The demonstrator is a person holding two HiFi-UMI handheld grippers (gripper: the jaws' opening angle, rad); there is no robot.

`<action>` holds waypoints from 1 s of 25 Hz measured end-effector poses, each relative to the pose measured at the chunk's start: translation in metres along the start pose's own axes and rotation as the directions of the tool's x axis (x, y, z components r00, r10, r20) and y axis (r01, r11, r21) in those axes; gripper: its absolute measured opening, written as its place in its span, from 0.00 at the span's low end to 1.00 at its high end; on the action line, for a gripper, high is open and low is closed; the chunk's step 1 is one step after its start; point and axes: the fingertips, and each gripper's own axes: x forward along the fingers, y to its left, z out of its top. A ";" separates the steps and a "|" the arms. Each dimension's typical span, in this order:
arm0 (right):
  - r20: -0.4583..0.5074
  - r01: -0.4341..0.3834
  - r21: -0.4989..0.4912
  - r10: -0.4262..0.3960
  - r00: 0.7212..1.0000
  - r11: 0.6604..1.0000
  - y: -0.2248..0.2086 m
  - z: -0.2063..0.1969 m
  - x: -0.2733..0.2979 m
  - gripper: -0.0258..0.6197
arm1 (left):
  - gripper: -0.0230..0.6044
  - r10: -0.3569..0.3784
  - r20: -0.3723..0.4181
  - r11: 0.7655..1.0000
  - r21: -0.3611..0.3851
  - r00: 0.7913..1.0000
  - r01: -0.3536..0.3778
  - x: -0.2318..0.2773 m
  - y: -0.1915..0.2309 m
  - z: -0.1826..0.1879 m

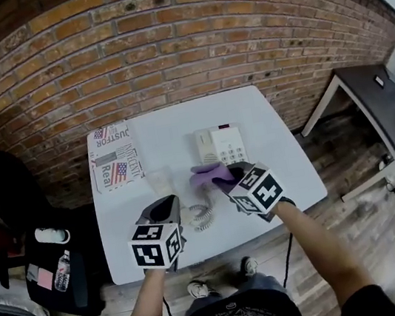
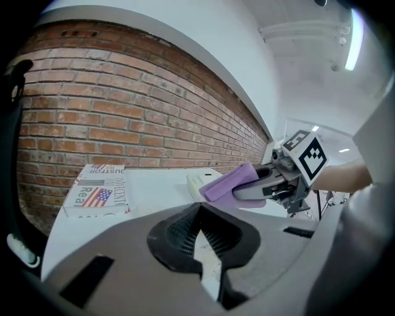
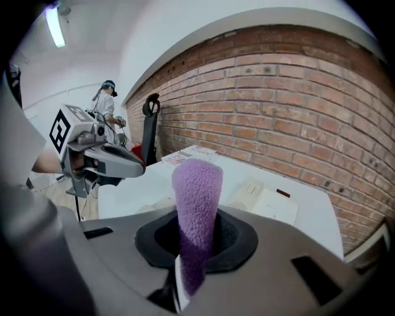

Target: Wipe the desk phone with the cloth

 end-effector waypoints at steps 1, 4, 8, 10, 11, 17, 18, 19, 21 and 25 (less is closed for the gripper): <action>0.018 0.009 0.013 -0.009 1.000 1.000 -0.005 0.003 -0.008 0.11 | 0.05 0.002 0.003 1.000 0.002 1.000 -0.002 0.002 -0.003 0.004; 0.076 0.034 0.055 -0.038 0.996 0.998 -0.021 0.009 -0.033 0.11 | 0.05 0.015 0.012 1.000 0.016 1.000 -0.015 0.009 -0.015 0.018; 0.154 0.064 0.096 -0.078 0.985 0.993 -0.040 0.010 -0.070 0.11 | 0.05 0.046 0.027 0.999 0.018 0.999 -0.047 0.017 -0.034 0.032; 0.188 0.083 0.102 -0.101 0.977 0.991 -0.050 0.009 -0.089 0.11 | 0.05 0.061 0.038 0.998 0.022 0.997 -0.062 0.021 -0.046 0.038; 0.205 0.092 0.106 -0.113 0.972 0.990 -0.055 0.009 -0.099 0.11 | 0.05 0.068 0.043 0.997 0.023 0.997 -0.069 0.022 -0.051 0.041; 0.293 0.127 0.161 -0.170 0.941 0.979 -0.081 0.002 -0.144 0.11 | 0.05 0.099 0.069 0.995 0.025 0.993 -0.101 0.035 -0.084 0.055; 0.301 0.133 0.161 -0.178 0.937 0.978 -0.084 0.000 -0.149 0.11 | 0.05 0.103 0.071 0.994 0.029 0.992 -0.105 0.036 -0.089 0.057; 0.310 0.140 0.163 -0.186 0.932 0.977 -0.087 -0.002 -0.153 0.11 | 0.05 0.108 0.074 0.993 0.033 0.991 -0.110 0.036 -0.094 0.058; 0.330 0.143 0.179 -0.196 0.923 0.973 -0.092 -0.004 -0.160 0.11 | 0.05 0.118 0.081 0.992 0.040 0.990 -0.122 0.037 -0.100 0.060; 0.356 0.131 0.188 -0.192 0.915 0.973 -0.099 -0.004 -0.169 0.11 | 0.05 0.142 0.090 0.989 0.036 0.986 -0.146 0.035 -0.104 0.063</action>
